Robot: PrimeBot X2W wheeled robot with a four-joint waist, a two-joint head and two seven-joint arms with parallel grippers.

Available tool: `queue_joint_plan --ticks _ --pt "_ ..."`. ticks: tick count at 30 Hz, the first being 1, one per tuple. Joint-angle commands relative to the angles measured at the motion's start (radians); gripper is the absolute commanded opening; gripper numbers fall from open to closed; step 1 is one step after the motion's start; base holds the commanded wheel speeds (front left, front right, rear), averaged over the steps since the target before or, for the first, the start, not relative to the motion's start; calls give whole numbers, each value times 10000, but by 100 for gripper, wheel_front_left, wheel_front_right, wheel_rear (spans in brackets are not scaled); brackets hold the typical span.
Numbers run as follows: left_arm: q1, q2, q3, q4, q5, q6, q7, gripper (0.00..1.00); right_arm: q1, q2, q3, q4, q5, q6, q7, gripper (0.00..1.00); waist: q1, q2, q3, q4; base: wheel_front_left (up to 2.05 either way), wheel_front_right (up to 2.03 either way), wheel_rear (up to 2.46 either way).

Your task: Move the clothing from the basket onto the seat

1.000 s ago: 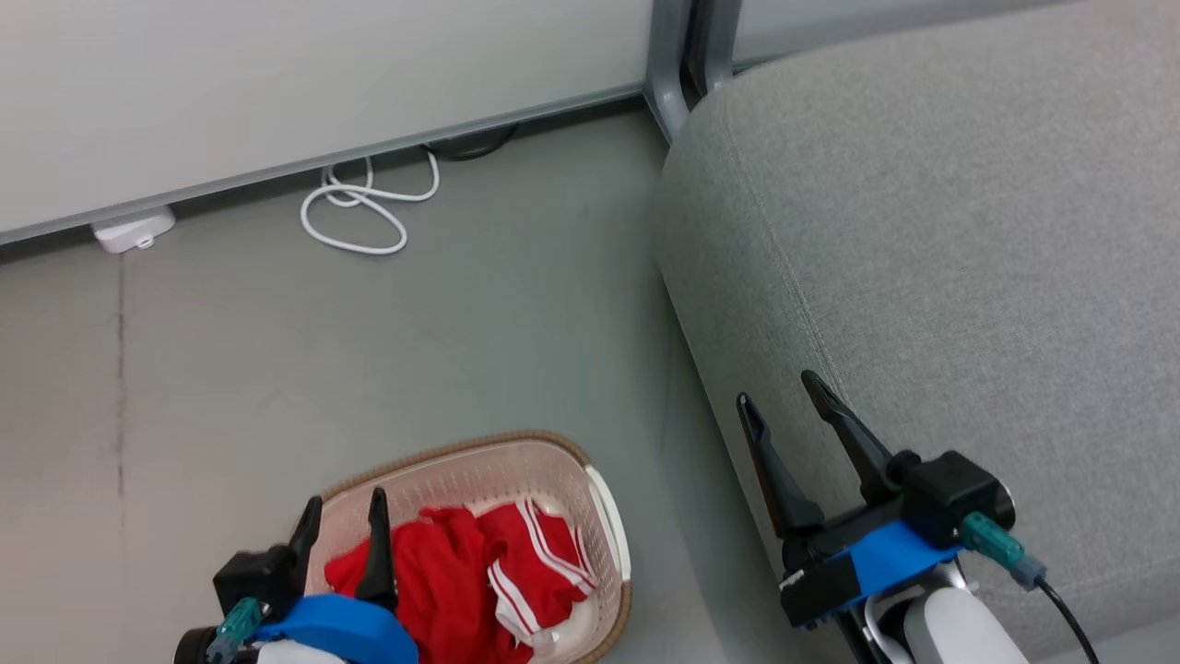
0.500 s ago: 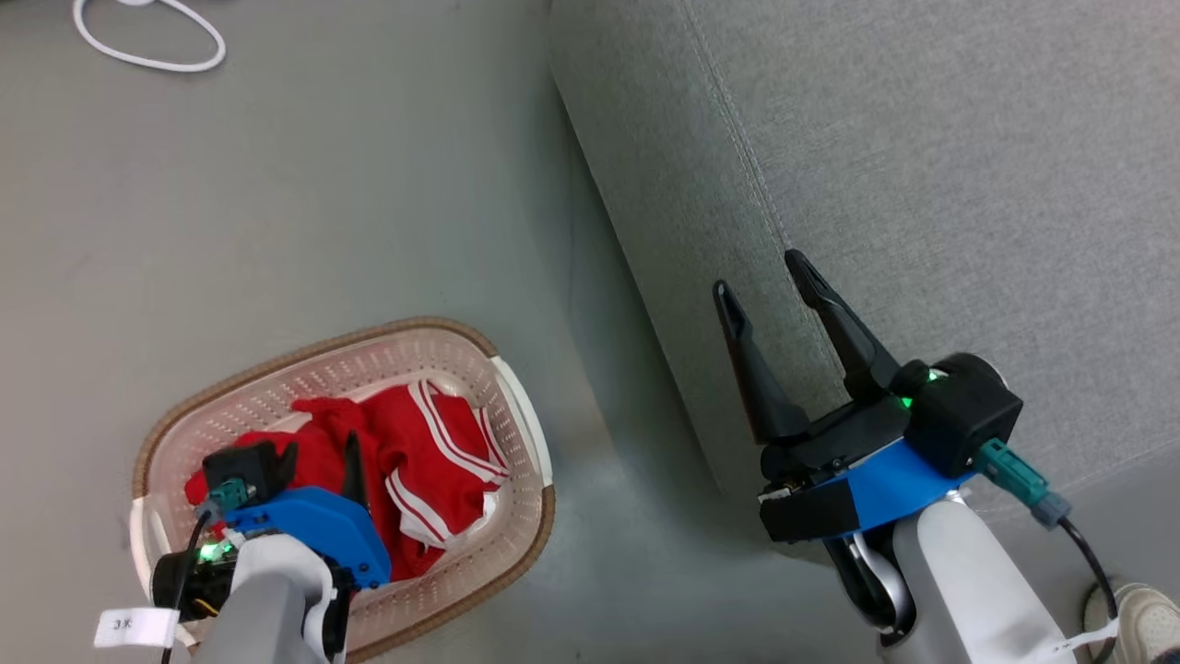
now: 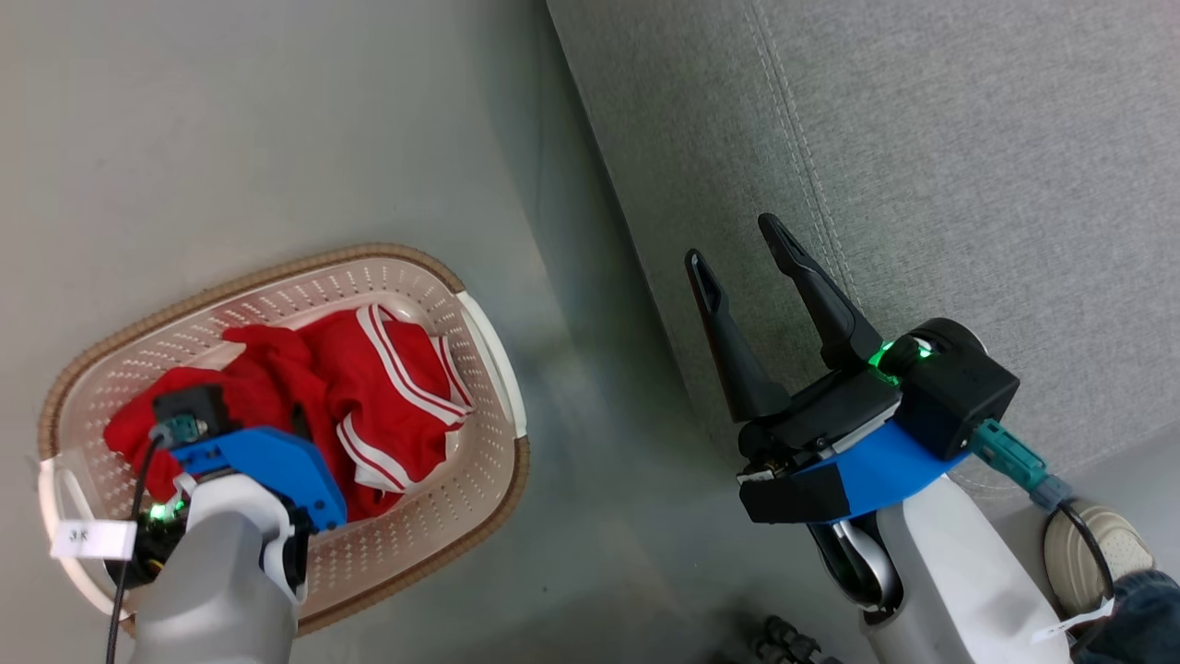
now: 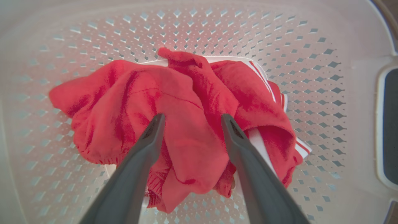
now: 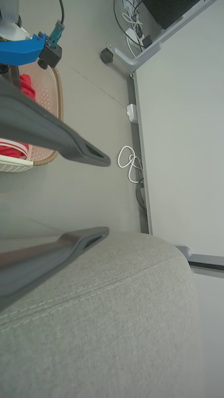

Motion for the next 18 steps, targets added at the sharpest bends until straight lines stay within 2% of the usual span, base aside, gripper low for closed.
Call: queue_joint_plan --ticks 1,5,12,18 --pt "-327 60 10 79 -79 -13 52 100 -189 -18 31 -75 110 5 -46 100 -2 1 161 7 0 0 0" --pt "-687 125 111 299 -236 4 190 100 -277 -16 101 -224 198 5 -54 100 -2 1 472 -56 0 0 0" --pt "-1036 138 36 610 -239 582 518 100 -217 -18 198 -369 294 5 -53 100 -2 1 745 -126 0 0 0" --pt "-1095 107 -55 755 -289 712 829 100 -198 -18 241 -419 316 5 -54 100 -2 1 850 -142 0 0 0"
